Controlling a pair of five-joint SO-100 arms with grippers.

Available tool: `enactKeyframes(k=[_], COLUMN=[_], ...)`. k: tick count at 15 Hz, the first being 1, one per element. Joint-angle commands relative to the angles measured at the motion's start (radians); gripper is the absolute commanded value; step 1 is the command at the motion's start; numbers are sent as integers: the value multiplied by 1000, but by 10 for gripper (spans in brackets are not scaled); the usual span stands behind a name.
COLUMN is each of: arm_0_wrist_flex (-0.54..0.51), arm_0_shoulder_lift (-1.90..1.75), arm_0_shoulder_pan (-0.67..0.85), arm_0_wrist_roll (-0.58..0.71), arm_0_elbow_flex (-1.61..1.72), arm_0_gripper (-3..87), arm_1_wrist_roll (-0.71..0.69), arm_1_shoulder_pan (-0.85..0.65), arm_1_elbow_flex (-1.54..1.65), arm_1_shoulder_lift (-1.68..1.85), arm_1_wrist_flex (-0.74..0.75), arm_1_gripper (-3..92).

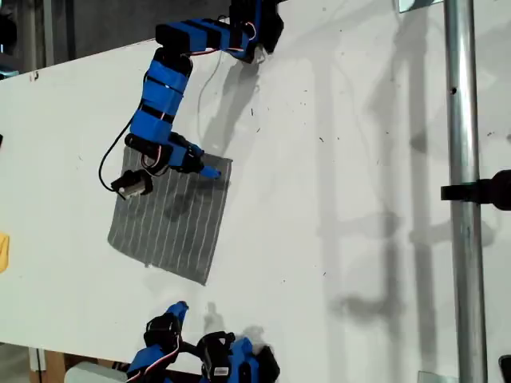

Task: Grasp corners of a towel and fold twice.

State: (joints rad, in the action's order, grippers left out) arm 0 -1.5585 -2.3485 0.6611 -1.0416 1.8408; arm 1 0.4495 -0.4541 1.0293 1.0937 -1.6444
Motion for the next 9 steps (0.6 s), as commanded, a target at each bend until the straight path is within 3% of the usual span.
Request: enactKeyframes(k=[1,5,6,8,9], arm_0_wrist_flex=[14,11,9,9,11], arm_0_shoulder_lift=[-20,-55,-63,-72,-72], arm_0_shoulder_pan=[-9,-5,-2,2,3], arm_0_wrist_roll=[-6,-8,-8,-9,-9], arm_0_elbow_flex=[-3,34,41,48,49], arm_0_gripper=[-28,-28,-28,-28,-28], arm_1_wrist_roll=[12,6,6,21,23], arm_1_shoulder_pan=[8,-25,-28,-26,-20], arm_1_elbow_flex=[-52,-51,-51,-44,-44], arm_1_shoulder_lift=[-38,-250,-273,-267,-258], arm_1_wrist_flex=[64,193,209,215,215], arm_1_gripper=[340,311,259,-2,-2])
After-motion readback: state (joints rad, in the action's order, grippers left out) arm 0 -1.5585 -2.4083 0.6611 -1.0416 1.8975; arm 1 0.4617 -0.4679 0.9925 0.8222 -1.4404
